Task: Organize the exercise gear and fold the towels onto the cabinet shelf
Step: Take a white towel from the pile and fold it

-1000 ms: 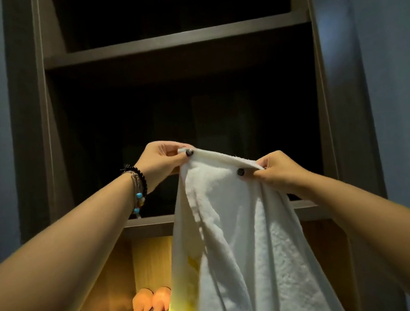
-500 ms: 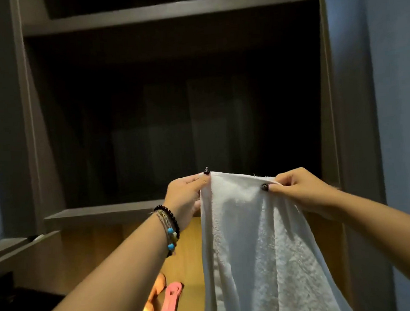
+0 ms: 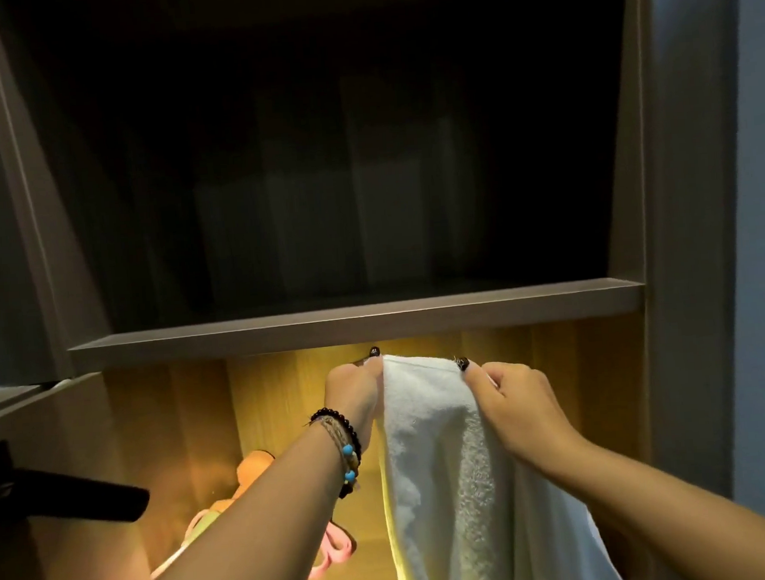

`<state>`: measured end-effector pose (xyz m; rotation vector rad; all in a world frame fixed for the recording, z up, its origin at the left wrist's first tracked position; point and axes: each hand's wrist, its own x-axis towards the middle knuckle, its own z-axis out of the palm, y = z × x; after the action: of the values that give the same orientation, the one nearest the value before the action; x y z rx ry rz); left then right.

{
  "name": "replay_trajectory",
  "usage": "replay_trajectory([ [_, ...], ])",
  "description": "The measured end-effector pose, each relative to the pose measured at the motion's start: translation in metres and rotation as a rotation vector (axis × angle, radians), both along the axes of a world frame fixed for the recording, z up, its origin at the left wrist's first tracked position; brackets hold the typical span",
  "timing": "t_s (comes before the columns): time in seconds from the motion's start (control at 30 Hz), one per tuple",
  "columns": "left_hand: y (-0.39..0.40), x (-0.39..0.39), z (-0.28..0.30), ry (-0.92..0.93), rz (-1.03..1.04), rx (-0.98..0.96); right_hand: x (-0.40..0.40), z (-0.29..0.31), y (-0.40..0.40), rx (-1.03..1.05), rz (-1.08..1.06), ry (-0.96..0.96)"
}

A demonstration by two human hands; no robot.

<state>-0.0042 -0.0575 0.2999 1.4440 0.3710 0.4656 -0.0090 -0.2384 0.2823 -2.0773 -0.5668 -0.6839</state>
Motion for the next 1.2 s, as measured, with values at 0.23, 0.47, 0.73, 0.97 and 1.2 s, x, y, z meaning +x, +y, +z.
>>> replay_trajectory([
  [0.23, 0.009, -0.014, -0.031, -0.173, 0.043, 0.081, 0.007, -0.031, -0.009, -0.327, 0.153, -0.102],
  [0.47, 0.007, -0.017, -0.043, -0.275, 0.197, 0.173, 0.005, -0.074, -0.002, -0.452, 0.062, -0.186],
  [0.73, 0.015, -0.027, -0.063, -0.302, 0.182, 0.135, 0.000, -0.125, 0.010, -0.290, -0.006, 0.207],
  [0.97, 0.050, -0.049, -0.079, -0.290, 0.297, 0.197, 0.005, -0.133, 0.014, -0.151, -0.027, 0.346],
  [1.2, 0.079, -0.069, -0.094, -0.206, 0.211, 0.210, 0.002, -0.090, 0.017, 0.431, 0.066, 0.386],
])
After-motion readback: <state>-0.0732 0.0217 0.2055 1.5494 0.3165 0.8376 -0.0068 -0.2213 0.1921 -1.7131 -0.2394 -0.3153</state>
